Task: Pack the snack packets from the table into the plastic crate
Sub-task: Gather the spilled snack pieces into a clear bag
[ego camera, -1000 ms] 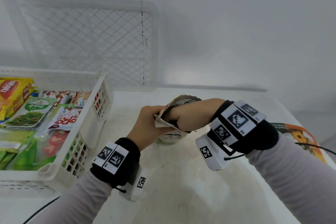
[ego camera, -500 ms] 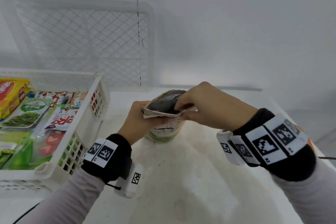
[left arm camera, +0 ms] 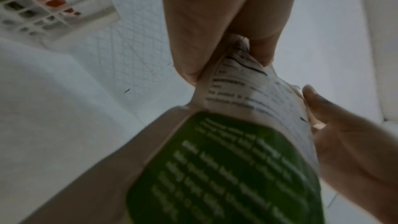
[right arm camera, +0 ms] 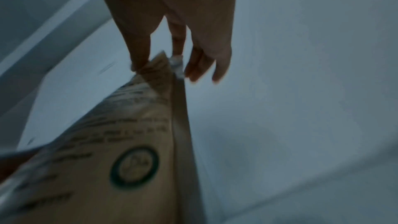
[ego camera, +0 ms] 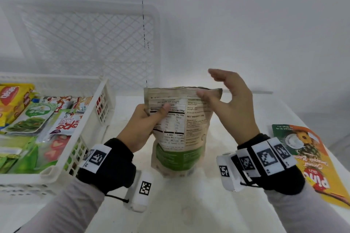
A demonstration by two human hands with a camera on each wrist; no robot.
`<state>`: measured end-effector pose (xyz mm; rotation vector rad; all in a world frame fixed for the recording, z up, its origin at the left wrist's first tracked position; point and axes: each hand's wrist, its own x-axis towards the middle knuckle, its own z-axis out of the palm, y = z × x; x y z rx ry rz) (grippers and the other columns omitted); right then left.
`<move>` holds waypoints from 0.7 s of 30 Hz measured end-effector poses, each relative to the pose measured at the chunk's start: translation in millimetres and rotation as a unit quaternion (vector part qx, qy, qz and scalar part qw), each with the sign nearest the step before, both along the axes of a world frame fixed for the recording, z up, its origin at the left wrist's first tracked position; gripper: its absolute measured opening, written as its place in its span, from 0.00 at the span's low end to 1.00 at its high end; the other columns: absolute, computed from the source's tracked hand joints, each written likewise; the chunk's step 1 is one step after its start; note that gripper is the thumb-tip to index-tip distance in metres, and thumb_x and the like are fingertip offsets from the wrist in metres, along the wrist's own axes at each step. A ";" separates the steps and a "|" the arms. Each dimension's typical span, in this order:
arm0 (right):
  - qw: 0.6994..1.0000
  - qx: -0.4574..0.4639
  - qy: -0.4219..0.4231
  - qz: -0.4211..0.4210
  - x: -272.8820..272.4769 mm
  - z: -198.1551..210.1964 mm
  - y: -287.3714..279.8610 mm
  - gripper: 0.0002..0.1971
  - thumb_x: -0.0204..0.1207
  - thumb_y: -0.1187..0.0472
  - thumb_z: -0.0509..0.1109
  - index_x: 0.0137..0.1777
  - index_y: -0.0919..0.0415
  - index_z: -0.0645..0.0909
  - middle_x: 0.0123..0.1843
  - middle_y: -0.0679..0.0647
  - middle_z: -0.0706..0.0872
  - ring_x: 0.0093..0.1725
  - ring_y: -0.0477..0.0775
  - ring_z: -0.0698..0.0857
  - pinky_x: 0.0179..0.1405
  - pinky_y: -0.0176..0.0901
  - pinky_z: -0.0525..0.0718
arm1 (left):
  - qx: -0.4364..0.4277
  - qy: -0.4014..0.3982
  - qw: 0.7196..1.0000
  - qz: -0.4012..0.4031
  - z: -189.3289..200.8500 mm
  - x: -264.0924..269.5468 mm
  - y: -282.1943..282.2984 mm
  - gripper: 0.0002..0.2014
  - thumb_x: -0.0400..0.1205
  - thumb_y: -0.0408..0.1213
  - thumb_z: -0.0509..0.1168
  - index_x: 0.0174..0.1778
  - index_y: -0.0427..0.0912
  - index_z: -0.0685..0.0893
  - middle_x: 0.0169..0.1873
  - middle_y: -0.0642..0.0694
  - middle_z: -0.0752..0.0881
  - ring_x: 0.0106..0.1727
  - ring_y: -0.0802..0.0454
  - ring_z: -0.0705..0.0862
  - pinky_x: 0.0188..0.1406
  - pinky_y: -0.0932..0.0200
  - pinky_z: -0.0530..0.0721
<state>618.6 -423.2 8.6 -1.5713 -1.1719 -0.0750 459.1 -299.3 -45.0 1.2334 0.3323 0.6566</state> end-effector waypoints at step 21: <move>0.947 -0.053 0.312 0.051 2.5 -27.9 0.8 0.16 0.68 0.57 0.77 0.50 0.68 0.86 0.45 0.62 0.90 0.43 0.57 0.89 0.42 0.49 0.86 | -0.092 0.003 0.986 0.137 5.9 -2.2 -12.7 0.08 0.73 0.39 0.69 0.37 0.41 0.92 0.38 0.42 0.91 0.39 0.49 0.90 0.34 0.57 0.88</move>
